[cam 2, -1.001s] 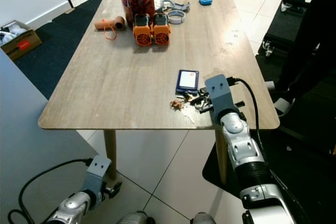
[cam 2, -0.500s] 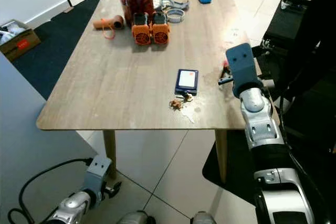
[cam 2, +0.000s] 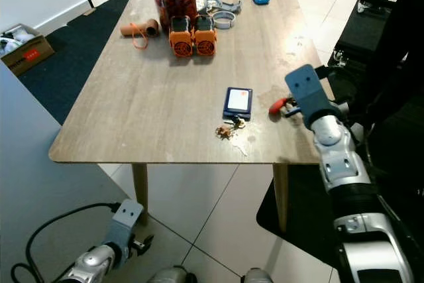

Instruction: Hang keys on a hook

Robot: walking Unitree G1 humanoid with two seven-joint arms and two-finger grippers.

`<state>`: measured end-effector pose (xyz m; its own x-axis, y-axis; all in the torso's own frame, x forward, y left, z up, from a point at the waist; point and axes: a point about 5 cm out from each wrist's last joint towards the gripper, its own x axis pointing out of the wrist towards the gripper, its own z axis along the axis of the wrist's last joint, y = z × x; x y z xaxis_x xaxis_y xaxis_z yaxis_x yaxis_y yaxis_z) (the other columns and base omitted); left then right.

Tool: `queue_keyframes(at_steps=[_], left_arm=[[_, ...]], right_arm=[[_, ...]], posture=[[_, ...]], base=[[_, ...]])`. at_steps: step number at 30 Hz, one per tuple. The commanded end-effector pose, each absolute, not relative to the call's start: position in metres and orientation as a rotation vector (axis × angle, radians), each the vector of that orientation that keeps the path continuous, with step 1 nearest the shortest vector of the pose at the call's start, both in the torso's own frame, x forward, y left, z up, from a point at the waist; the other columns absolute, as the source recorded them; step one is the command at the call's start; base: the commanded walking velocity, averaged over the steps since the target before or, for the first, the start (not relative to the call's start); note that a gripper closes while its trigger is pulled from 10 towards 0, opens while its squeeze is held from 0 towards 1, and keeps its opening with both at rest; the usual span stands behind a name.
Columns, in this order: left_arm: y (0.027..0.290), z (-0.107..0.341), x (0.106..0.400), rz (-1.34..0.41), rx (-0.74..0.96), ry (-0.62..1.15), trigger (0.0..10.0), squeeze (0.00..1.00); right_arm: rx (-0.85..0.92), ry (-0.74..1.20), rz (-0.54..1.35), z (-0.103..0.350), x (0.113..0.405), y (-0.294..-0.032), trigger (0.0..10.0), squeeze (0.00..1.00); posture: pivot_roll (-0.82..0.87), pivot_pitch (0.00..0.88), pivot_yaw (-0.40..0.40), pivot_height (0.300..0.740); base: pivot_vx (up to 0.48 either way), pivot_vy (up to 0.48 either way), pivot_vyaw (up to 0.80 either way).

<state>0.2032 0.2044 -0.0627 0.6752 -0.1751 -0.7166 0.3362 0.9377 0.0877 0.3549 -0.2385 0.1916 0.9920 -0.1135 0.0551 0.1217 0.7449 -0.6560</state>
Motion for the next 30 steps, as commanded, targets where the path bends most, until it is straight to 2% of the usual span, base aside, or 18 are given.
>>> queue_keyframes(at_steps=[1, 3, 4, 5, 7, 8, 10, 14, 16, 17, 18, 20, 23, 25, 27, 30], left_arm=[[0.213, -0.064, 0.198, -0.285, 0.250, 0.801, 10.0, 0.00], [0.213, -0.066, 0.196, -0.283, 0.256, 0.805, 10.0, 0.00], [0.213, -0.066, 0.195, -0.283, 0.265, 0.807, 10.0, 0.00], [0.213, -0.066, 0.195, -0.283, 0.265, 0.807, 10.0, 0.00], [0.213, -0.066, 0.195, -0.284, 0.270, 0.807, 10.0, 0.00], [0.213, -0.066, 0.195, -0.284, 0.270, 0.807, 10.0, 0.00], [0.213, -0.066, 0.196, -0.290, 0.281, 0.805, 10.0, 0.00], [0.213, -0.065, 0.197, -0.292, 0.284, 0.802, 10.0, 0.00], [0.213, -0.063, 0.200, -0.294, 0.286, 0.794, 10.0, 0.00], [0.213, -0.063, 0.200, -0.294, 0.286, 0.794, 10.0, 0.00], [0.214, -0.063, 0.201, -0.295, 0.287, 0.791, 10.0, 0.00], [0.214, -0.063, 0.200, -0.298, 0.292, 0.790, 10.0, 0.00], [0.214, -0.063, 0.199, -0.300, 0.294, 0.792, 10.0, 0.00], [0.214, -0.064, 0.197, -0.306, 0.303, 0.796, 10.0, 0.00], [0.214, -0.065, 0.196, -0.308, 0.305, 0.799, 10.0, 0.00], [0.214, -0.066, 0.193, -0.309, 0.310, 0.804, 10.0, 0.00]], right_arm=[[-0.756, -0.012, -0.159, 0.189, 0.352, -0.243, 10.0, 0.00], [-0.826, -0.043, -0.290, 0.197, 0.345, -0.268, 10.0, 0.00], [-0.863, -0.059, -0.400, 0.203, 0.335, -0.291, 10.0, 0.00], [-0.863, -0.059, -0.400, 0.203, 0.335, -0.291, 10.0, 0.00], [-0.876, -0.054, -0.462, 0.206, 0.328, -0.308, 10.0, 0.00], [-0.876, -0.054, -0.462, 0.206, 0.328, -0.308, 10.0, 0.00], [-0.905, -0.032, -0.529, 0.207, 0.317, -0.330, 10.0, 0.00], [-0.927, -0.014, -0.586, 0.207, 0.306, -0.348, 10.0, 0.00], [-0.927, 0.036, -0.671, 0.202, 0.288, -0.374, 10.0, 0.00], [-0.927, 0.036, -0.671, 0.202, 0.288, -0.374, 10.0, 0.00], [-0.921, 0.060, -0.713, 0.200, 0.279, -0.387, 10.0, 0.00], [-0.846, 0.168, -0.778, 0.179, 0.257, -0.412, 10.0, 0.00], [-0.780, 0.234, -0.797, 0.164, 0.247, -0.421, 10.0, 0.00], [-0.703, 0.353, -0.795, 0.134, 0.231, -0.427, 10.0, 0.00], [-0.660, 0.399, -0.779, 0.118, 0.225, -0.424, 10.0, 0.00], [-0.527, 0.505, -0.699, 0.067, 0.211, -0.403, 10.0, 0.00]], posture=[[0.06, 0.102, 0.013, 0.740], [0.06, 0.089, 0.008, 0.740], [0.06, 0.085, 0.007, 0.740], [0.06, 0.085, 0.007, 0.740], [0.06, 0.079, 0.006, 0.740], [0.06, 0.079, 0.006, 0.740], [0.06, 0.075, 0.005, 0.740], [0.05, 0.072, 0.006, 0.740], [0.05, 0.071, 0.004, 0.740], [0.05, 0.071, 0.004, 0.740], [0.05, 0.071, 0.003, 0.740], [0.05, 0.070, 0.004, 0.740], [0.05, 0.070, 0.004, 0.740], [0.05, 0.069, 0.004, 0.740], [0.05, 0.071, 0.004, 0.740], [0.06, 0.071, 0.003, 0.740]], base=[[0.000, 0.000, 0.00], [0.000, 0.000, 0.00], [0.000, 0.000, 0.00], [0.000, 0.000, 0.00], [0.000, 0.000, 0.00], [0.000, 0.000, 0.00], [0.000, 0.000, 0.00], [0.000, 0.000, 0.00], [0.000, 0.000, 0.00], [0.000, 0.000, 0.00], [0.000, 0.000, 0.00], [0.000, 0.000, 0.00], [0.000, 0.000, 0.00], [0.000, 0.000, 0.00], [0.000, 0.000, 0.00], [0.000, 0.000, 0.00]])
